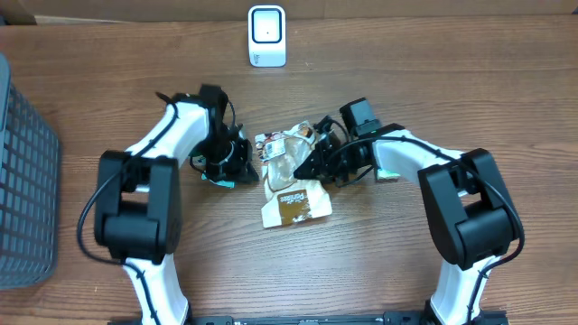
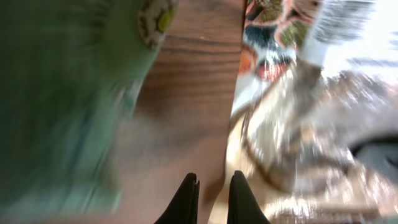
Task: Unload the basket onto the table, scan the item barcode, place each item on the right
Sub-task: 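Release the left gripper and lift the bread bag with the right gripper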
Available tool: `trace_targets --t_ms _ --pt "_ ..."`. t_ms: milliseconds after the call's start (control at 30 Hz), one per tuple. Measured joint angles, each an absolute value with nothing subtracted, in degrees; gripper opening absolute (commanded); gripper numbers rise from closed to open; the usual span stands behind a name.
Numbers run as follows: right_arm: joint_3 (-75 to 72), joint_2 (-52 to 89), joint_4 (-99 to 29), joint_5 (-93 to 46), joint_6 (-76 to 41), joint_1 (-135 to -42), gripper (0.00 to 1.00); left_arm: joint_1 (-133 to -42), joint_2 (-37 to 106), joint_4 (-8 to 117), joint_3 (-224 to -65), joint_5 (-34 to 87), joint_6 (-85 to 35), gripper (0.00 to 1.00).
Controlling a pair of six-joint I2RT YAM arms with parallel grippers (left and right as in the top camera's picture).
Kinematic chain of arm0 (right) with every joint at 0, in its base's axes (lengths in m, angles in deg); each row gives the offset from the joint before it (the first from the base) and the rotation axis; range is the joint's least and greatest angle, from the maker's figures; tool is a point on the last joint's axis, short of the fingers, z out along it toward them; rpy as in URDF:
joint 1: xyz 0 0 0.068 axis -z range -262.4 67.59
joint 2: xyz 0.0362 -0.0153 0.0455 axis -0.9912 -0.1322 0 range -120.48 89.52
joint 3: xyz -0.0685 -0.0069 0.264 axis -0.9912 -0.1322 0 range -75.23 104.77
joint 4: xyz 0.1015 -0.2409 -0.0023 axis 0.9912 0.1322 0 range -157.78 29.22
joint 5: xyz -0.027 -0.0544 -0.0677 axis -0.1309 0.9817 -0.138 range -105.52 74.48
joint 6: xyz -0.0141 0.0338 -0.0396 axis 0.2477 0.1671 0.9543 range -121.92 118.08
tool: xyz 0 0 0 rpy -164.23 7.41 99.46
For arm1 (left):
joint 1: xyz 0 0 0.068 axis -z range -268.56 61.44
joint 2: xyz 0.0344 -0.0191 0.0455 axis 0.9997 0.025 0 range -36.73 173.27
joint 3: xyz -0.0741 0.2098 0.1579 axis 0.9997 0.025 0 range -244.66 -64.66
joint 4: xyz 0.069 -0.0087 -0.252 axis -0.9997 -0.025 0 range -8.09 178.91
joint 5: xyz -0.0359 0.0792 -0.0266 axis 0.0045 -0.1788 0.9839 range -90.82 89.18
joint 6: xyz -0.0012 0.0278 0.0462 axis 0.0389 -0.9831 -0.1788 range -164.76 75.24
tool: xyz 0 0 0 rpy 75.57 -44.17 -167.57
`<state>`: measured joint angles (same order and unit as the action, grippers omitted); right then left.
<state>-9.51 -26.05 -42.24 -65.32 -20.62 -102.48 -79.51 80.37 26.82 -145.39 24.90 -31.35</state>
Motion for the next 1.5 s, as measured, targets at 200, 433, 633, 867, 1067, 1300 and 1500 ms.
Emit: trace_targets --t_ms 200,433,633,867,1067,1300,1500 --pt "-9.45 -19.1 -39.68 -70.15 -15.59 -99.75 0.04 -84.4 67.21 24.55 -150.0 20.22 -31.35 0.04" --pt "-8.57 -7.32 -39.95 -78.5 -10.82 -99.66 0.04 -89.87 65.61 24.22 -150.51 16.44 -31.24 0.33" --pt "-8.53 -0.11 -39.88 -80.78 -10.23 -99.68 0.04 -90.46 66.38 24.46 -150.51 13.2 -29.93 0.85" --pt "-8.53 3.76 -39.9 -81.56 -10.65 -99.64 0.04 -90.46 66.4 24.59 -150.48 10.56 -29.65 1.0" --pt "-8.53 3.8 -39.9 -81.56 -11.0 -99.64 0.04 -90.46 66.4 24.59 -150.48 9.9 -29.65 1.0" --pt "-7.76 3.8 -39.53 -81.26 -13.23 -99.64 0.04 -90.46 66.4 24.85 -150.48 9.77 -29.65 1.0" --pt "1.44 3.63 -31.84 -74.55 -13.99 -100.12 0.04 -90.46 66.4 24.96 -150.48 9.6 -29.65 1.0"
